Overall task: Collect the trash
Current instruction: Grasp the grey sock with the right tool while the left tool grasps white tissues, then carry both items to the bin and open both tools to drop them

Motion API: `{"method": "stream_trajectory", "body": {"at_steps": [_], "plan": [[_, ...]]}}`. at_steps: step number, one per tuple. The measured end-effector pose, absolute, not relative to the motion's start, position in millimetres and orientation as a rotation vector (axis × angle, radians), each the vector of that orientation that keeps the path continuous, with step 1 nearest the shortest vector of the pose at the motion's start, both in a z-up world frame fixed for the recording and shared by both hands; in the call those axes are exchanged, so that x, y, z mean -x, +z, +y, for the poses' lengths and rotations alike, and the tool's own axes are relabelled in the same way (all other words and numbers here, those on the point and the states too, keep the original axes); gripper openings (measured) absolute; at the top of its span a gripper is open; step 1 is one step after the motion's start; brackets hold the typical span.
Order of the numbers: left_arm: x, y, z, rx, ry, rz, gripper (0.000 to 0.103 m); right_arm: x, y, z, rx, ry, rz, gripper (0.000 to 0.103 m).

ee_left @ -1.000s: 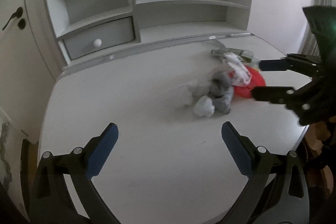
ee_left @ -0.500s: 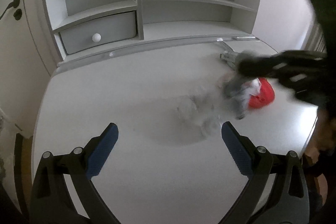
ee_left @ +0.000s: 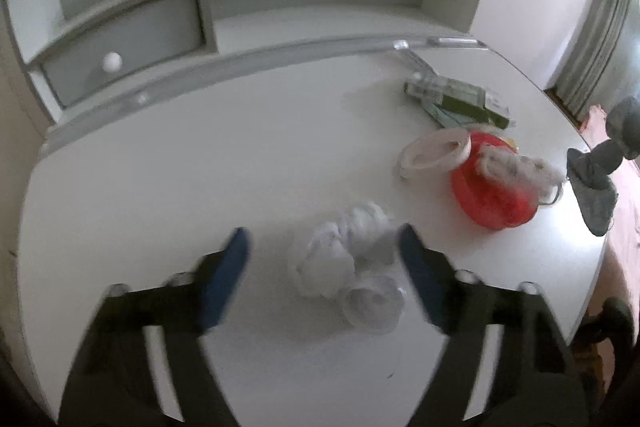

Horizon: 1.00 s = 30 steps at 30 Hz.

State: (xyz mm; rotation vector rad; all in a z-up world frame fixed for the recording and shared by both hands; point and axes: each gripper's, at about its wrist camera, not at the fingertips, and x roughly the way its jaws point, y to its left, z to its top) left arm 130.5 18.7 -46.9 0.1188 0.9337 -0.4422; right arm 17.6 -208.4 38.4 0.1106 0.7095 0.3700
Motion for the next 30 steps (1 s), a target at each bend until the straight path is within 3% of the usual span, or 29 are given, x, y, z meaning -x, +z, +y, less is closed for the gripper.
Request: {"method": "stream_trajectory", "body": {"at_steps": [1,3,14,24,30], "plan": [[-132,-45,18,-0.087,-0.462,0.942,0.045,-13,38,-216,-0.121,0.354,0.707,0.012],[-133,-41,15,-0.087,-0.451,0.941,0.039,-4,37,-234,-0.143,0.321,0.699,0.012],[-98,27,-54,-0.116,-0.524,0.784,0.038,55,40,-323,-0.265,0.141,0.650,0.012],[-9,16,-283,-0.237,-0.983,0.768,0.038,188,-19,-486,-0.442,-0.350,0.646,0.012],[64,-33,-403,-0.330,-1.206,0.786,0.038,284,-112,-573,-0.603,-0.628,0.752,0.012]]}}
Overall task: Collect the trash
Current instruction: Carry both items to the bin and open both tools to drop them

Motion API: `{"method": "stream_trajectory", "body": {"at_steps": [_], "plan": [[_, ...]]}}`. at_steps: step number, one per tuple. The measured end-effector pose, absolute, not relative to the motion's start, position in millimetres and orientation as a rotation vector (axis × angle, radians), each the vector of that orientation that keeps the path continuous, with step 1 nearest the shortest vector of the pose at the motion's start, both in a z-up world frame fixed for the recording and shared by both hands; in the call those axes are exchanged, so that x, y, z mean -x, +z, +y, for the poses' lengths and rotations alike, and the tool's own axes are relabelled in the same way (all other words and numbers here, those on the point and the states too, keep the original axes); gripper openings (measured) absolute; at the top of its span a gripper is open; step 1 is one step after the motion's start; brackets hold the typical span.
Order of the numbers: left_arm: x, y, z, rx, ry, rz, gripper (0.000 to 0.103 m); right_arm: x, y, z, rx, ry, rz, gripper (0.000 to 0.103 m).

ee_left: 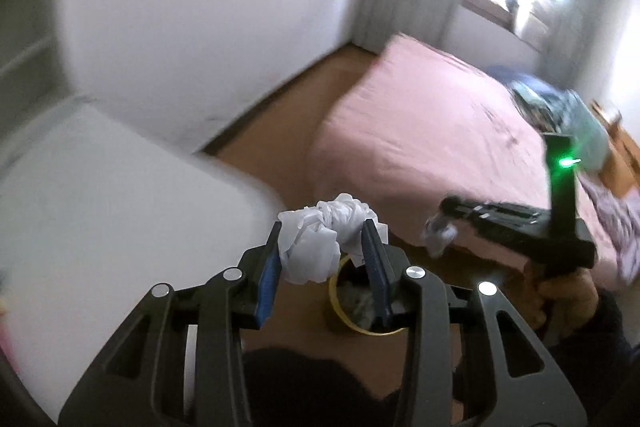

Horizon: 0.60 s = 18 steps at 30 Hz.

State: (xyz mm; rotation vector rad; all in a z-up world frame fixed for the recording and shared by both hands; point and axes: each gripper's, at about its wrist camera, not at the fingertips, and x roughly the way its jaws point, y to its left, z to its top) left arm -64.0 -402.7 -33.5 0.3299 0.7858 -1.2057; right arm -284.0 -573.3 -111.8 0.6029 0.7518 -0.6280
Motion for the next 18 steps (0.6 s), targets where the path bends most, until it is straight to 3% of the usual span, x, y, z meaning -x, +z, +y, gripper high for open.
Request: {"method": "stream_trajectory", "body": {"at_steps": [4,10,14,18], "plan": [[103,-108,-480,-0.392,-1.293,0.881,0.038,321,-189,-614,-0.747,-0.726,0.866,0.012],[116,-231,-551,-0.455,-1.284,1.112,0.038,338,-257,-633,-0.863,-0.738,0.972,0.012],[119,-278,-566,-0.485,-1.250,1.220,0.038,337,-276,-636,-0.893,-0.737,1.007,0.012],[111,-284,-567,-0.423,-1.251,1.254,0.038,327,-285,-633,-0.897,-0.729,1.029,0.012]]}}
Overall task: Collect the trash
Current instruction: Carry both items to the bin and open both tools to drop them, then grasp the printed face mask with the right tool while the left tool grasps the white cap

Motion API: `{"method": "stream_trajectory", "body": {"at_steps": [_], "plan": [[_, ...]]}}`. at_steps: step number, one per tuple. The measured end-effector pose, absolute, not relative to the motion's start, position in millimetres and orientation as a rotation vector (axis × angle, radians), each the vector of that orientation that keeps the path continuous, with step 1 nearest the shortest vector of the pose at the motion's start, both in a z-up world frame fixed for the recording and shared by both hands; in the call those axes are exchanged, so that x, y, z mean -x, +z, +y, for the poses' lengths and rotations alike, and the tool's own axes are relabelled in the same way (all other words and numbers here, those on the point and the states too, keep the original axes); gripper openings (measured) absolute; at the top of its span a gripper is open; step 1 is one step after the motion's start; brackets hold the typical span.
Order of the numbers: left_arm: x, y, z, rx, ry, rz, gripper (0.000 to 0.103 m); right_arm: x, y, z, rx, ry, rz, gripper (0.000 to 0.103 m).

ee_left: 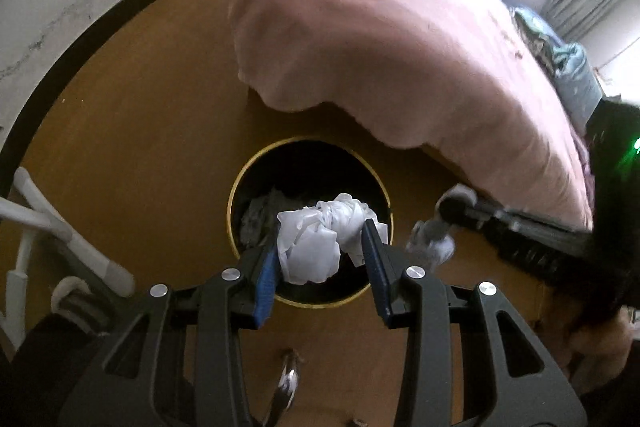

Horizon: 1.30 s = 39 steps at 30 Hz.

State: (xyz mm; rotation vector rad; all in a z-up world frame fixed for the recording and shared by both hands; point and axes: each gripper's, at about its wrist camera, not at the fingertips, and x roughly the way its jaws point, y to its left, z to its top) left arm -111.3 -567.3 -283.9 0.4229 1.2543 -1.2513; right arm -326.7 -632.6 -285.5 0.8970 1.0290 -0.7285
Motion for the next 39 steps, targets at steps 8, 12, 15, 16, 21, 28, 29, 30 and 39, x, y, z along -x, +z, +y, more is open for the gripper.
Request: {"method": "stream_trajectory", "body": {"at_steps": [8,12,15,16,21,28,29,30,39], "plan": [[116,-293,-566,-0.426,-1.251,1.262,0.039,325,-278,-632,-0.862,-0.735,1.011,0.012],[119,-292,-567,-0.432,-1.267,1.258,0.059,325,-274,-632,-0.856,-0.738,0.995,0.012],[120,-289,-567,-0.430,-1.261,1.244,0.080,327,-272,-630,-0.863,-0.730,0.981,0.014],[119,-289,-565,-0.425,-1.260,1.243,0.080,326,-271,-629,-0.856,-0.727,0.980,0.014],[115,-289,-560,-0.400,-1.243,1.261,0.081,326,-264,-626,-0.835,-0.732,0.957,0.063],[106,-262,-540,-0.307,-1.240,1.211,0.082,329,-238,-623,-0.777,-0.764,0.912,0.066],[106,-253,-536,-0.307,-1.239,1.192,0.083,330,-230,-621,-0.754,-0.778,0.903,0.070],[106,-245,-531,-0.314,-1.242,1.168,0.087,330,-222,-618,-0.732,-0.789,0.895,0.077],[102,-72,-411,-0.478,-1.234,0.771,0.096,288,-106,-555,-0.528,-0.703,0.717,0.090]]}}
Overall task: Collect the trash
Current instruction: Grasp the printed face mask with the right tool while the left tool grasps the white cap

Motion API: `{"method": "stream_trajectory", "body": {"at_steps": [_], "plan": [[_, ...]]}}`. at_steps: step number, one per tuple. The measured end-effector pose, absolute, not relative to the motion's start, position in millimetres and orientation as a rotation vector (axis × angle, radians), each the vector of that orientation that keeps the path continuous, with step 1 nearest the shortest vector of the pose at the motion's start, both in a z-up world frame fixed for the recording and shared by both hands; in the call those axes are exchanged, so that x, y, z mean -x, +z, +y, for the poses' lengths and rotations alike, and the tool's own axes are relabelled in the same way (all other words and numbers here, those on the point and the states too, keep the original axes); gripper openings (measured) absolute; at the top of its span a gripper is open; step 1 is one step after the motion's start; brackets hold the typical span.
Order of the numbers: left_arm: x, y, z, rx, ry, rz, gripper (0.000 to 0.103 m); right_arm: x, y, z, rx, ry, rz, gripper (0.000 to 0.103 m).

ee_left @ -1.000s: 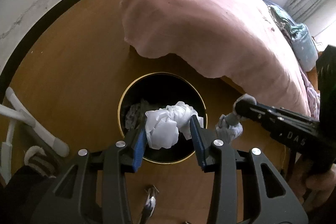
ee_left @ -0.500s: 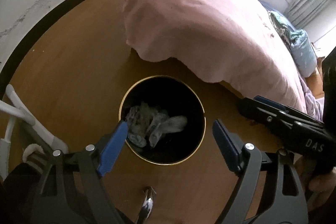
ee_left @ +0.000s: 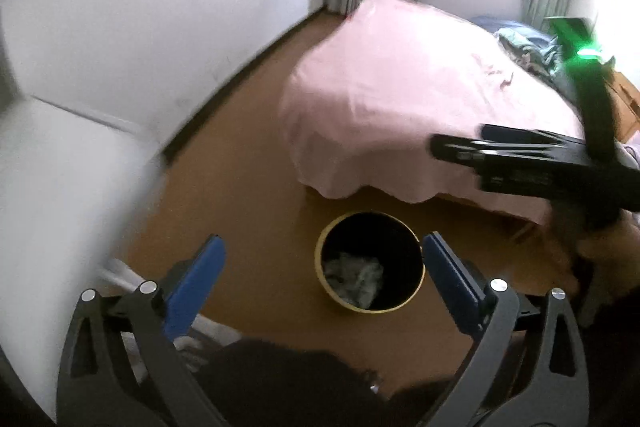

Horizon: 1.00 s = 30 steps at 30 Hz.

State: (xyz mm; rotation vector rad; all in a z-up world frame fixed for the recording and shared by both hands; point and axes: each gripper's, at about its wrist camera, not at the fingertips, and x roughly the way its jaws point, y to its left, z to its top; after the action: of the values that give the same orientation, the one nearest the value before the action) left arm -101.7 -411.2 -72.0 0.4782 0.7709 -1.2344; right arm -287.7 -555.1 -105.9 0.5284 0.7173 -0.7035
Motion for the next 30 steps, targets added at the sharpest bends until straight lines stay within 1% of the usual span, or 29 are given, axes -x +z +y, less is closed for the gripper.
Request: {"method": "stream_trajectory", "body": {"at_steps": [3,6,9,13,17,22,26,28,30], "plan": [[73,-29,-342,-0.489,-1.129,0.701,0.096,239,-70,-509,-0.480,-0.520,0.678,0.090],[35,-4,-259,-0.453,-0.948,0.646,0.096,186,-43,-454,-0.398,-0.338,0.674,0.090],[1,4,-182,-0.391,-0.759,0.655,0.096,136,-22,-395,-0.309,-0.169,0.688,0.090],[-37,-5,-64,-0.306,-0.401,0.665,0.096,64,-4,-307,-0.212,0.066,0.706,0.090],[-49,-15,4,-0.206,-0.292,0.742,0.096,5,-4,-229,-0.108,0.195,0.735,0.090],[-51,-20,40,-0.119,-0.253,0.785,0.096,-40,-19,-170,0.003,0.225,0.787,0.089],[-49,-24,43,-0.135,-0.261,0.783,0.096,-48,-29,-165,0.040,0.211,0.825,0.077],[-52,-27,39,-0.141,-0.266,0.786,0.096,-48,-31,-165,0.037,0.210,0.832,0.076],[-54,-29,35,-0.138,-0.273,0.792,0.096,-51,-33,-164,0.034,0.218,0.844,0.066]]}}
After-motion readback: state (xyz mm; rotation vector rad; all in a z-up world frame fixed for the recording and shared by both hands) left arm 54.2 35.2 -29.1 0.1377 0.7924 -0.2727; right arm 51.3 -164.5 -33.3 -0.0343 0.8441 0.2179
